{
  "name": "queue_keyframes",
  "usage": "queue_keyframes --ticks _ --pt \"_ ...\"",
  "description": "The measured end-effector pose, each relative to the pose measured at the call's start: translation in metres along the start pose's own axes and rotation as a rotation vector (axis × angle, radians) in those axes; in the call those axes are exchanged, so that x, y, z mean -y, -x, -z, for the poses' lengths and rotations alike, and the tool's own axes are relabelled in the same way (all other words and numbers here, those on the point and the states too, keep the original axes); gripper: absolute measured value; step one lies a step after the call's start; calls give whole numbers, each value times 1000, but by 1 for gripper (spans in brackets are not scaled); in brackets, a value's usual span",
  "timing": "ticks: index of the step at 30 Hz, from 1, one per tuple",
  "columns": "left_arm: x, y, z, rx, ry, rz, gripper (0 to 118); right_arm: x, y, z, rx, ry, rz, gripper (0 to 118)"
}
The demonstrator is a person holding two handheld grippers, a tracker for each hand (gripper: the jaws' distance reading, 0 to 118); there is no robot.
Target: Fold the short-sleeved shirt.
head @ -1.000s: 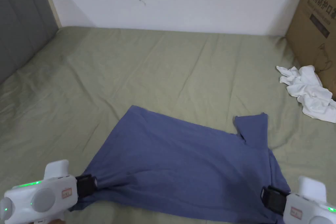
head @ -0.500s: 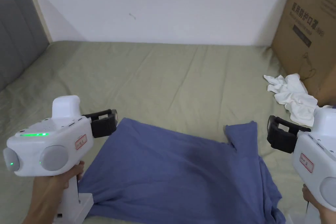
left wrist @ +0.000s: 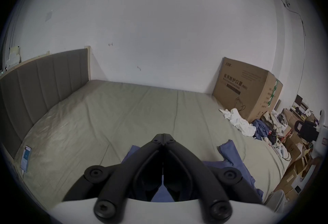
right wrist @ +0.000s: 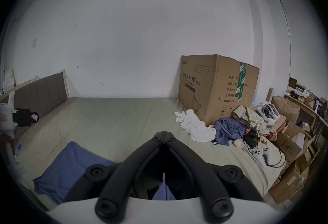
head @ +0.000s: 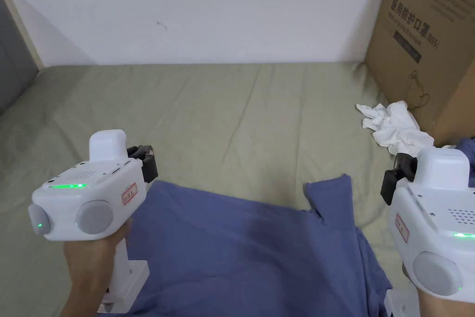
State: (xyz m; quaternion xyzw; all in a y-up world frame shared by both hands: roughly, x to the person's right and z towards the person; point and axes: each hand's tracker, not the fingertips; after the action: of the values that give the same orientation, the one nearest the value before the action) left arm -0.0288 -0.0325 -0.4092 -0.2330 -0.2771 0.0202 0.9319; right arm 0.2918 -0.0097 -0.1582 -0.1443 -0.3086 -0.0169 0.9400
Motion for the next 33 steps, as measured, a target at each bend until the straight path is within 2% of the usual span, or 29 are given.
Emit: queue_keyframes --ticks 6,9,12,13,14,15,16,17,23,26,28,29,30,31,32,33 --pt "-4 27 98 14 215 15 3 6 -2 34 -4 45 -1 2" --pt "2 38 150 -32 306 75 3 11 -4 51 6 76 -2 3" --pt "11 53 195 -36 423 43 3 18 -6 66 22 108 -11 3" --pt "15 58 209 -47 455 33 9 21 -7 71 30 120 -11 3" --pt "18 61 222 -60 493 35 26 24 -7 76 35 130 -12 2" --pt "23 65 232 -72 531 31 63 27 -8 82 38 143 -13 3" --pt "27 67 245 -94 573 27 89 31 -8 85 43 157 -13 3" --pt "31 68 253 -113 610 39 96 35 -9 89 47 171 -12 3" --pt "57 71 281 -128 724 86 96 53 -13 104 57 235 -11 3" --pt "65 66 288 -131 746 92 82 58 -15 106 61 255 -12 3" --pt "68 61 283 -130 716 133 66 62 -19 108 62 277 -6 3" --pt "67 56 281 -133 702 162 49 64 -21 109 61 288 0 3" --pt "67 51 278 -131 676 191 17 67 -24 111 62 306 6 3" --pt "67 47 271 -108 658 216 10 69 -26 114 62 324 14 3" --pt "67 44 270 -107 655 230 10 73 -28 117 59 344 22 4" --pt "67 40 266 -113 642 243 9 76 -31 122 55 372 39 13"
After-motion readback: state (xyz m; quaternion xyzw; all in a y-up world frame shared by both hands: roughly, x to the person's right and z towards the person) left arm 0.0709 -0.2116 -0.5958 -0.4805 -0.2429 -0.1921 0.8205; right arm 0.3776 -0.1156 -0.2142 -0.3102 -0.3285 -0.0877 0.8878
